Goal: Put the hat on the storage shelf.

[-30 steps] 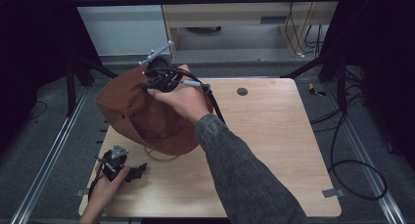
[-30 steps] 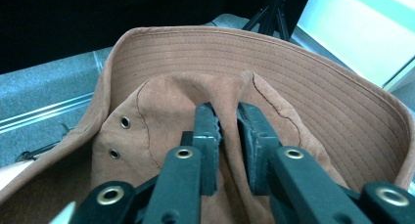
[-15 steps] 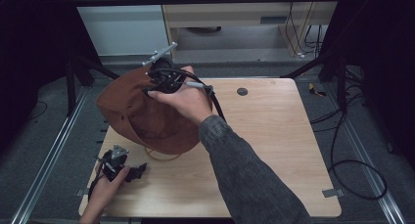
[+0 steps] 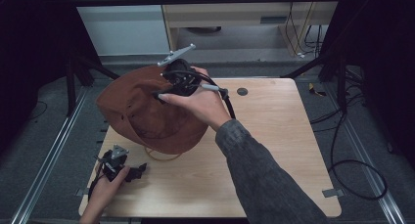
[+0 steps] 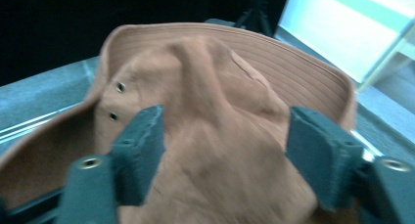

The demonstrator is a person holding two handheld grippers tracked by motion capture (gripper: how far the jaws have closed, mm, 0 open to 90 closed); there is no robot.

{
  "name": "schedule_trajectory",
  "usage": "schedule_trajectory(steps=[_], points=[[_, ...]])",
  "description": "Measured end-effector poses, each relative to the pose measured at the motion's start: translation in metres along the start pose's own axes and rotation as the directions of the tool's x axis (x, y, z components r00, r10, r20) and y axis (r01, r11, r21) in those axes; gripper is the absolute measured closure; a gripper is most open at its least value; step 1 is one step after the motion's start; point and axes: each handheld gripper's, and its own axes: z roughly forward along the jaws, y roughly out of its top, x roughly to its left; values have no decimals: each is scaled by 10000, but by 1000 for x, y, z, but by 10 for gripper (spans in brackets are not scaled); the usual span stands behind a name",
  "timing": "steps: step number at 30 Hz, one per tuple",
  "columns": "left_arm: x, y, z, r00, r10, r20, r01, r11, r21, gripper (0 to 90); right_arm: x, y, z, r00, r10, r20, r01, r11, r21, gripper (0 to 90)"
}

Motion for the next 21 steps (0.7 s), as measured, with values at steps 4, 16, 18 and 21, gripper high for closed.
schedule_trajectory(steps=[4, 16, 18, 21], points=[[0, 0, 0, 10000, -24, 1, 24, 10000, 4, 0, -3, -10, -11, 9986, 185, 501, -184, 9998, -22, 175], [0, 0, 0, 10000, -4, -34, 4, 10000, -18, 0, -20, -52, -67, 9908, 528, 1248, -459, 9973, -570, 83], [-1, 0, 1, 10000, -40, -31, 40, 10000, -40, 0, -25, -61, -78, 9877, 663, 1420, -578, 9963, -629, 83], [-1, 0, 1, 10000, -61, -32, 61, 10000, -36, 0, -33, -76, -92, 9826, 855, 1646, -750, 9948, -691, 83]])
